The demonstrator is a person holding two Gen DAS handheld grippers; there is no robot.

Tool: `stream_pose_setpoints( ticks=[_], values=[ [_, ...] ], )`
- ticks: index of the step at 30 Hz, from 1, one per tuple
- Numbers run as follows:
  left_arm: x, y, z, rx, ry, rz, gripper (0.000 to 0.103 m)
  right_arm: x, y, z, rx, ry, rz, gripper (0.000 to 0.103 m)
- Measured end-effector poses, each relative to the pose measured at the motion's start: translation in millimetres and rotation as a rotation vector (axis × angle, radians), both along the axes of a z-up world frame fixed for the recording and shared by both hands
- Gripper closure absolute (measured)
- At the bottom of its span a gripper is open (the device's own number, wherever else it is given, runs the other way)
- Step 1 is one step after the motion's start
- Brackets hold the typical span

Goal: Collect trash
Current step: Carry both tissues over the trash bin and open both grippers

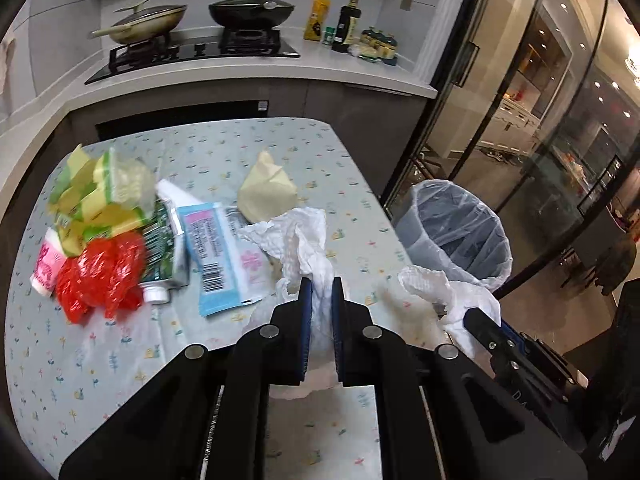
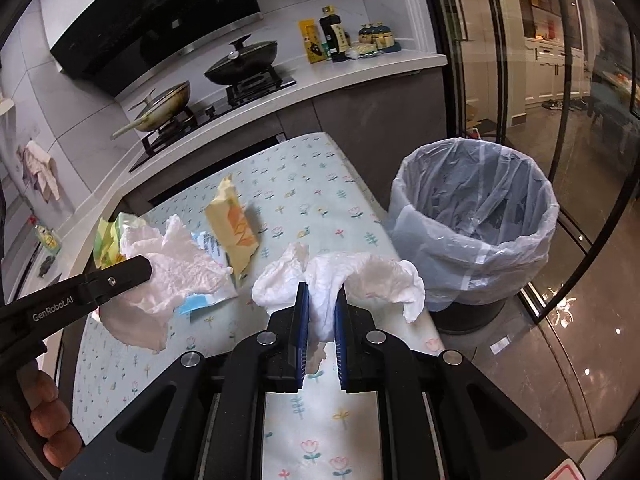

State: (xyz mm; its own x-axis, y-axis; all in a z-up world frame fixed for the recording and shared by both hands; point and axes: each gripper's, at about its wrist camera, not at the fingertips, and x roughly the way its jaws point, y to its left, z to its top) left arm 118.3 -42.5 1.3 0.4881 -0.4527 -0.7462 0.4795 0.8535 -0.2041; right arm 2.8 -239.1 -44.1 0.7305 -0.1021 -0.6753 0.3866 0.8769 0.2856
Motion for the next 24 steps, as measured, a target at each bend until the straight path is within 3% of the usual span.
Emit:
stream_pose_setpoints(
  ticks=[11, 24],
  values=[
    [-1, -129, -2, 0.012, -0.018, -0.194, 0.093, -12, -104, 8, -0.016, -0.031, -0.193, 0.092],
    [14, -247, -37, 0.079, -0.011, -0.336, 0.092, 18, -190, -21, 0.047, -0.008, -0.303, 0.092]
  ],
)
